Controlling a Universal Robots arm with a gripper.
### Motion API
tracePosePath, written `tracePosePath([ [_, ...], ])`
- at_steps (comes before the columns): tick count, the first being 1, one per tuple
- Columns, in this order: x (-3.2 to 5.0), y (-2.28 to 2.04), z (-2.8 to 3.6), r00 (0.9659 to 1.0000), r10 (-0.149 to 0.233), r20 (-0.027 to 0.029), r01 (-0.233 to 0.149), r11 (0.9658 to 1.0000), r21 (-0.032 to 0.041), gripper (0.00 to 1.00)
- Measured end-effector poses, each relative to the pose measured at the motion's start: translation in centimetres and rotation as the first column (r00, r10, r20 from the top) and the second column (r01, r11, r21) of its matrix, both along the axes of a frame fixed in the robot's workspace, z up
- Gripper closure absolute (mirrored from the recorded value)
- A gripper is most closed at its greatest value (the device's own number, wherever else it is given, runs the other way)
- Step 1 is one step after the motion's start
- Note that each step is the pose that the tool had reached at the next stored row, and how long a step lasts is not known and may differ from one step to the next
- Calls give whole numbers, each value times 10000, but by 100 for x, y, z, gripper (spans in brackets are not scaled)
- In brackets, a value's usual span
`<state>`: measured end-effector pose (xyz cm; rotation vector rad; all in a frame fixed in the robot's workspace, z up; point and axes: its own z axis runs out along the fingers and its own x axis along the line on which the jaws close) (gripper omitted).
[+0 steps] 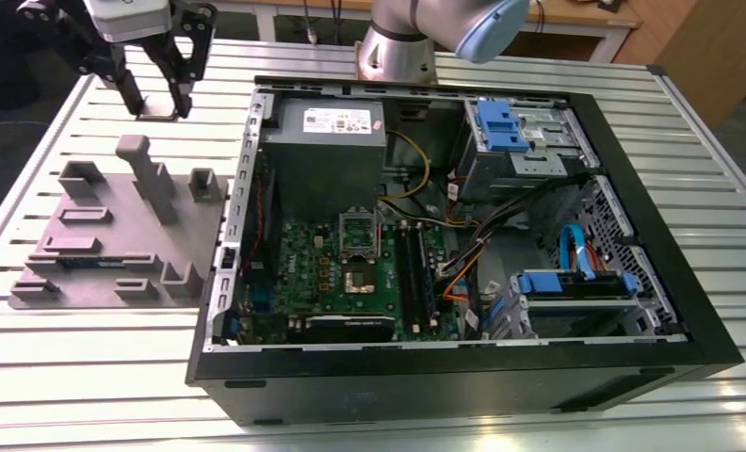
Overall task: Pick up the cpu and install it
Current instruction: 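Pick up the cpu and move it towards the insertion slot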
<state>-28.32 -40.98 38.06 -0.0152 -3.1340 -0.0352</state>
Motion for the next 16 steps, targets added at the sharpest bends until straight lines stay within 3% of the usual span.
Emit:
tracePosePath([
  [16,39,0,0,10000,0,0,0,10000,-1,53],
])
